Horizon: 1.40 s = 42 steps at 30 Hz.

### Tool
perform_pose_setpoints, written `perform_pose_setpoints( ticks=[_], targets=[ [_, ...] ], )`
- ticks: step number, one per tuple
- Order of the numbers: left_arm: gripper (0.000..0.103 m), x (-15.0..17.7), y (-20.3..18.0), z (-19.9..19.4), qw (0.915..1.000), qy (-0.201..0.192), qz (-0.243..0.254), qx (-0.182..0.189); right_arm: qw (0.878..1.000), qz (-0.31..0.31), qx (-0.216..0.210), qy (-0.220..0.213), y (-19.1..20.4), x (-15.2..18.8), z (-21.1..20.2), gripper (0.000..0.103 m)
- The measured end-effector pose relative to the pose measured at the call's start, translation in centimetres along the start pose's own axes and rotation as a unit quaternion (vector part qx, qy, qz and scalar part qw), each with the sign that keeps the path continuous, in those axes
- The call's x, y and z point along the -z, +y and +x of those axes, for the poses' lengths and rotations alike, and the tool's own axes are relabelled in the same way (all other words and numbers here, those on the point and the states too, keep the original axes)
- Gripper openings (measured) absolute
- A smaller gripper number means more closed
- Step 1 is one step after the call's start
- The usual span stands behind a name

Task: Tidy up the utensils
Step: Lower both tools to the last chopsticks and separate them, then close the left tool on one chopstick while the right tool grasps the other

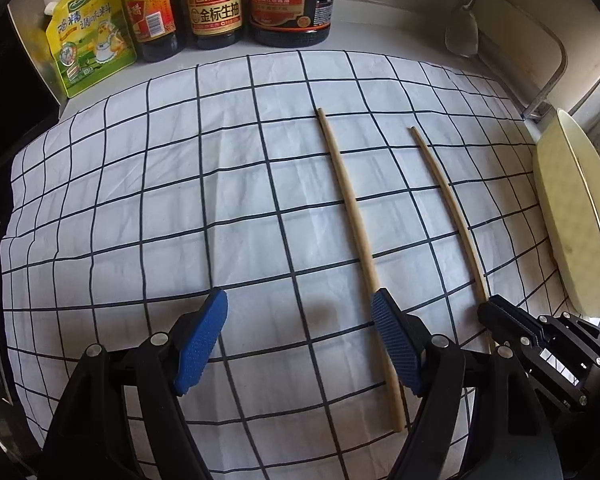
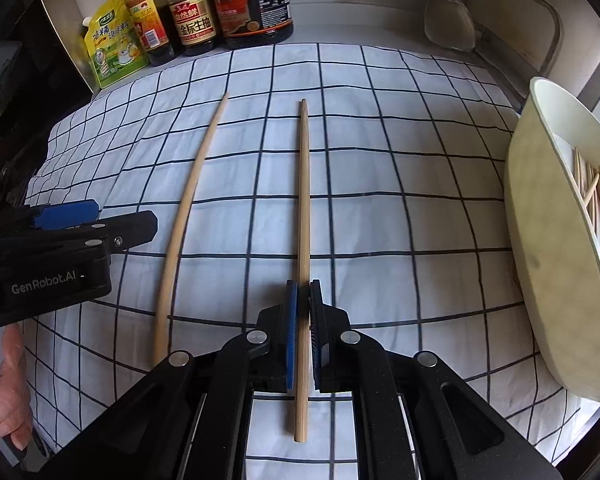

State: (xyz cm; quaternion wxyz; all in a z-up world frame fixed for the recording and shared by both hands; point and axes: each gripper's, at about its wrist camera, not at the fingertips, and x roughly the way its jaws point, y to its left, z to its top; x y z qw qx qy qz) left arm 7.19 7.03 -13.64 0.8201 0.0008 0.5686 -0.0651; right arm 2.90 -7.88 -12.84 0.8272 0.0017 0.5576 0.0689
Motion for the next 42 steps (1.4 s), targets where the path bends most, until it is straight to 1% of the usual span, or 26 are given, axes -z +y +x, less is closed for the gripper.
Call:
perform_pose_setpoints(
  ticks=[2, 7, 9, 10, 11, 14, 16, 19, 23, 25, 27, 30, 31, 33, 34, 35, 36, 37, 38, 42],
  targets=[
    [0.073, -0.1, -0.5, 0.3, 1.0, -0.001, 0.003, -0.002, 1.0, 0.004, -0.001, -0.001, -0.6, 0.1, -0.1, 0.006],
    [0.073, 0.0, -1.1, 0.7, 0.9997, -0.019, 0.007, -0.014, 1.0, 0.01, -0.014, -0.002, -1.2, 0.2, -0.3, 0.006],
    [0.074, 0.0, -1.1, 0.9, 0.9998, -0.018, 0.003, -0.011, 1.0, 0.013, -0.016, -0.006, -1.3, 0.3, -0.5, 0.01],
    [0.074, 0.0, -1.1, 1.0, 0.9998, -0.017, 0.002, -0.011, 1.0, 0.013, -0.016, -0.007, -1.3, 0.3, -0.5, 0.015],
    [0.075, 0.0, -1.1, 1.0, 0.9998, -0.017, 0.003, -0.013, 1.0, 0.014, -0.013, -0.009, -1.4, 0.4, -0.6, 0.017],
    [0.077, 0.0, -1.4, 1.0, 0.9997, -0.018, 0.009, -0.016, 1.0, 0.015, -0.009, -0.011, -1.5, 0.4, -0.5, 0.019],
    [0.079, 0.0, -1.6, 1.2, 0.9996, -0.018, 0.012, -0.018, 1.0, 0.014, -0.007, -0.011, -1.4, 0.3, -0.3, 0.02],
    [0.081, -0.1, -1.8, 1.7, 0.9996, -0.013, 0.014, -0.023, 1.0, 0.002, 0.004, -0.015, -1.1, 0.3, -0.2, 0.021],
    [0.089, -0.2, -1.8, 2.0, 0.9992, -0.018, 0.017, -0.031, 0.999, -0.022, 0.025, -0.024, -0.2, 0.0, 0.2, 0.021],
    [0.089, -0.3, -1.7, 2.1, 0.9992, -0.019, 0.016, -0.032, 0.999, -0.031, 0.033, -0.029, 0.0, -0.1, 0.4, 0.021],
    [0.085, -0.3, -1.8, 2.0, 0.9991, -0.021, 0.02, -0.029, 0.998, -0.032, 0.035, -0.033, 0.1, -0.2, 0.5, 0.021],
    [0.072, -0.2, -2.4, 1.8, 0.9988, -0.026, 0.032, -0.025, 0.998, -0.035, 0.037, -0.036, 0.1, -0.1, 0.5, 0.021],
    [0.069, -0.1, -2.7, 1.7, 0.9987, -0.027, 0.035, -0.024, 0.998, -0.036, 0.037, -0.036, 0.2, -0.1, 0.5, 0.021],
    [0.054, 0.0, -3.3, 1.4, 0.9986, -0.028, 0.039, -0.021, 0.998, -0.036, 0.034, -0.035, 0.1, -0.1, 0.6, 0.02],
    [0.05, 0.1, -3.5, 1.2, 0.9985, -0.029, 0.042, -0.02, 0.998, -0.035, 0.032, -0.033, 0.1, -0.2, 0.6, 0.018],
    [0.038, 0.1, -3.7, 1.1, 0.9985, -0.029, 0.044, -0.018, 0.998, -0.035, 0.032, -0.032, 0.1, -0.2, 0.5, 0.008],
    [0.021, 0.1, -3.9, 1.1, 0.9984, -0.029, 0.046, -0.015, 0.998, -0.037, 0.035, -0.031, 0.1, -0.3, 0.5, 0.006],
    [0.012, 0.1, -4.0, 1.0, 0.9984, -0.027, 0.048, -0.013, 0.998, -0.037, 0.034, -0.031, 0.1, -0.3, 0.5, 0.006],
    [0.009, 0.0, -4.1, 1.1, 0.9984, -0.025, 0.048, -0.014, 0.998, -0.033, 0.032, -0.031, 0.0, -0.3, 0.5, 0.006],
    [0.007, 0.0, -3.5, 1.0, 0.999, -0.017, 0.041, -0.007, 1.0, -0.015, 0.015, -0.023, -0.5, -0.3, 0.3, 0.006]
  ],
)
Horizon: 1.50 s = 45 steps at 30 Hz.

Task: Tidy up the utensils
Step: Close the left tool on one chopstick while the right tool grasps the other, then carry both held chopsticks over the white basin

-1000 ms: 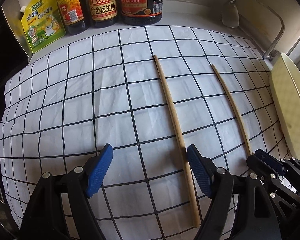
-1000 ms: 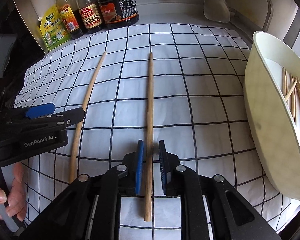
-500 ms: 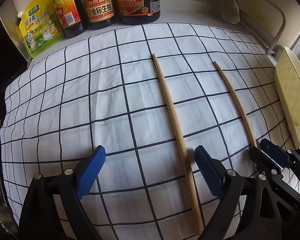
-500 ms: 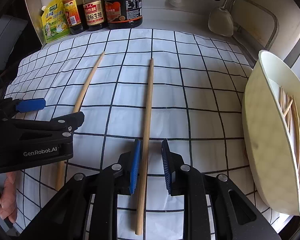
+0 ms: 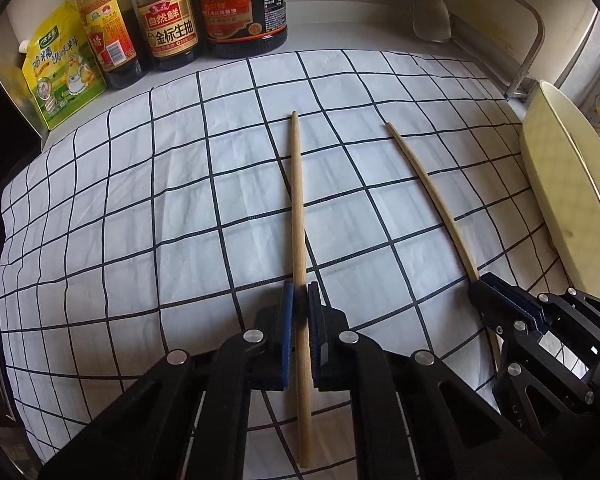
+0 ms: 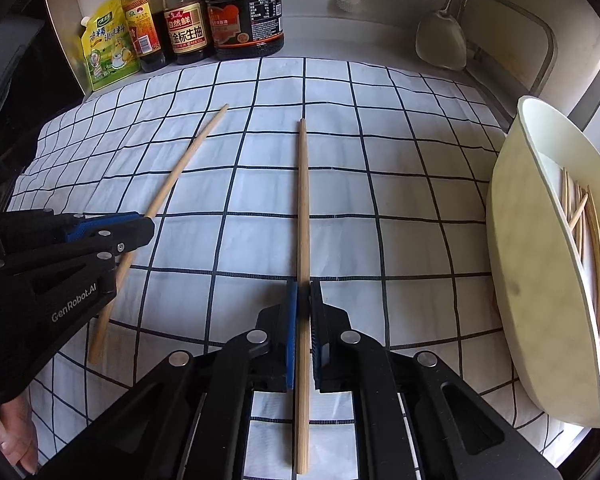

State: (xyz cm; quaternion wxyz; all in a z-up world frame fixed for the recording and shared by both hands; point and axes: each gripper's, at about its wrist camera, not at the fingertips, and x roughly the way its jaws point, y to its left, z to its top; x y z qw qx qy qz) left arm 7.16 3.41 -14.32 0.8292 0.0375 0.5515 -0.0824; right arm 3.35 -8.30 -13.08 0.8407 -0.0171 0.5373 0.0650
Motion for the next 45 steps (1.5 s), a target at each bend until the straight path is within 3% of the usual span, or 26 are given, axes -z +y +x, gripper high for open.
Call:
perform_pose_setpoints(
  ticks=[13, 22, 32, 45],
  targets=[
    [0.007, 1.8, 2.8, -3.2, 0.9997, 0.011, -0.02, 0.0, 0.997, 0.043, -0.059, -0.009, 0.1, 0.3, -3.8, 0.006],
    [0.007, 0.0, 2.7, -7.2, 0.9993, -0.026, -0.027, -0.001, 0.995, 0.043, -0.082, -0.046, -1.2, -0.1, -8.6, 0.006],
    [0.007, -3.5, -3.9, -10.8, 0.9965, -0.071, 0.006, 0.043, 0.991, 0.077, -0.057, -0.092, -7.6, -0.3, -13.3, 0.006],
    [0.007, -8.3, -16.7, -12.5, 0.9852, -0.095, 0.1, 0.101, 0.976, 0.178, -0.01, -0.125, -20.0, 0.6, -15.3, 0.006]
  ],
)
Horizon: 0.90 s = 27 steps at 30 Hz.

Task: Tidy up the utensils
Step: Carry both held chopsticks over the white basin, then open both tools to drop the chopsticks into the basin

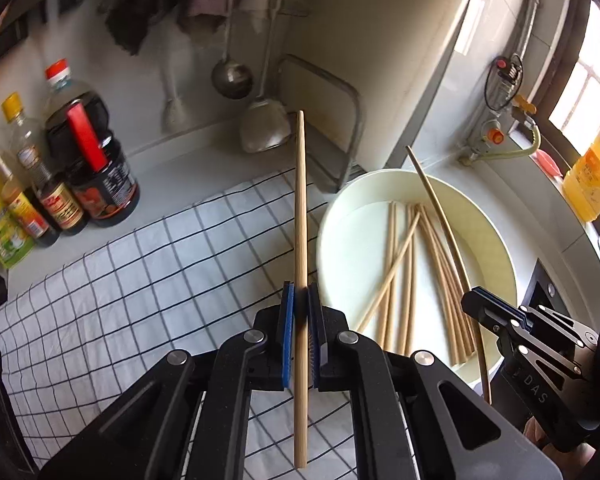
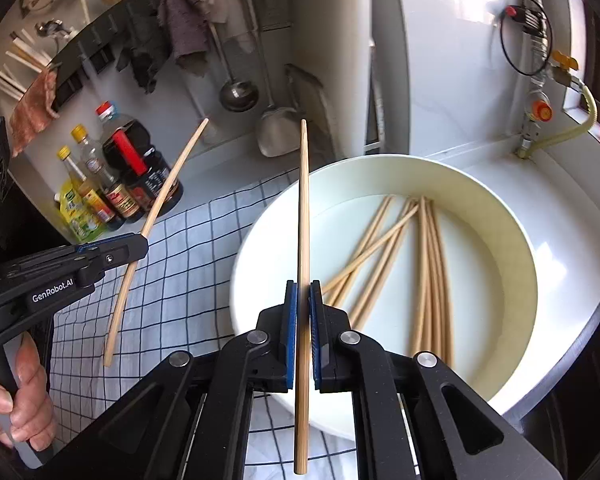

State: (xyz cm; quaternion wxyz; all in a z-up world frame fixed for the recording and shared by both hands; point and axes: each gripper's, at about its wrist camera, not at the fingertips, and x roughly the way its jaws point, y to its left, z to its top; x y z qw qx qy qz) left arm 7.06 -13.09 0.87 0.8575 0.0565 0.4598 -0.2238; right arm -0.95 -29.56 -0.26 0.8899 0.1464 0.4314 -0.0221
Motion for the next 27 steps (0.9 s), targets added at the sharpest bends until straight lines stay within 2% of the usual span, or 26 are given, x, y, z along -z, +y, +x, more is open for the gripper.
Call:
perform_pose_setpoints(
  ticks=[7, 15, 20, 25, 27],
  targets=[
    [0.007, -2.8, -6.1, 3.8, 0.9977, 0.019, 0.06, 0.024, 0.999, 0.045, 0.031, 0.006, -5.4, -0.4, 0.9, 0.006],
    [0.007, -3.0, -10.4, 8.8, 0.9915, 0.064, 0.105, 0.041, 0.995, 0.069, 0.05, 0.041, -8.5, 0.5, 3.6, 0.006],
    [0.007, -2.2, -11.0, 11.7, 0.9874, 0.1, 0.117, 0.037, 0.994, 0.075, 0.052, 0.062, -8.7, 1.0, 5.3, 0.006],
    [0.008, -1.9, -10.8, 12.9, 0.9858, 0.118, 0.116, 0.03, 0.993, 0.079, 0.046, 0.074, -8.9, 1.2, 6.2, 0.006],
    [0.013, -2.0, -10.5, 12.9, 0.9861, 0.12, 0.112, 0.023, 0.993, 0.078, 0.045, 0.073, -8.9, 1.1, 6.1, 0.006]
  ],
)
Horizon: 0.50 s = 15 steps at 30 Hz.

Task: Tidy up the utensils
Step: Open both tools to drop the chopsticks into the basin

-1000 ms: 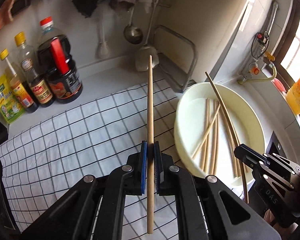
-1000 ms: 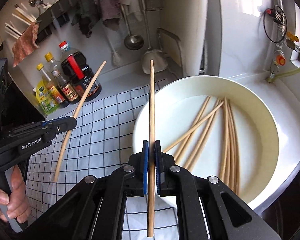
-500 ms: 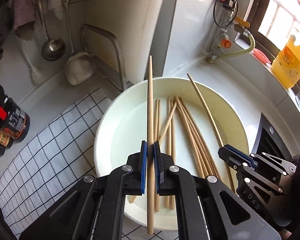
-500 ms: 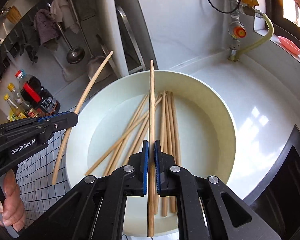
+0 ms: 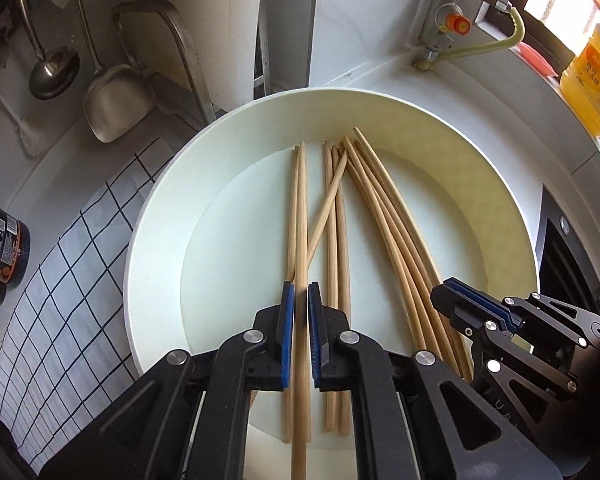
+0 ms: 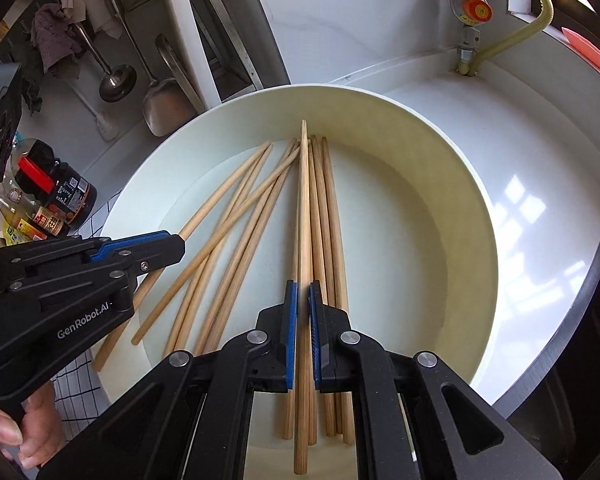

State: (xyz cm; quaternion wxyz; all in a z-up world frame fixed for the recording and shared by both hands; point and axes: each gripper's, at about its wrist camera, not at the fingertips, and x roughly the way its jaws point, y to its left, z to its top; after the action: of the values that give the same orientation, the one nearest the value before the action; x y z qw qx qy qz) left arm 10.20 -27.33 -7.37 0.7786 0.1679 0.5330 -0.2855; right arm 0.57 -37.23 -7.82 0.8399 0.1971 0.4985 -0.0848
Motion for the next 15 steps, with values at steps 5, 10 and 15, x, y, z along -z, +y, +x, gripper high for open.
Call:
perform_pose_setpoints(
  ticks=[5, 10, 15],
  targets=[
    [0.072, 0.2, 1.2, -1.8, 0.999, -0.029, -0.023, -0.025, 1.0, 0.001, 0.011, -0.012, -0.3, -0.2, -0.9, 0.007],
    [0.075, 0.6, 2.3, -3.6, 0.9973, -0.038, -0.04, -0.048, 1.0, 0.004, 0.018, -0.02, -0.5, 0.0, -2.2, 0.016],
    [0.084, 1.8, 3.2, -5.5, 0.9954, -0.048, -0.065, -0.051, 1.0, -0.007, 0.019, -0.019, 0.2, 0.7, -3.3, 0.023]
  ],
)
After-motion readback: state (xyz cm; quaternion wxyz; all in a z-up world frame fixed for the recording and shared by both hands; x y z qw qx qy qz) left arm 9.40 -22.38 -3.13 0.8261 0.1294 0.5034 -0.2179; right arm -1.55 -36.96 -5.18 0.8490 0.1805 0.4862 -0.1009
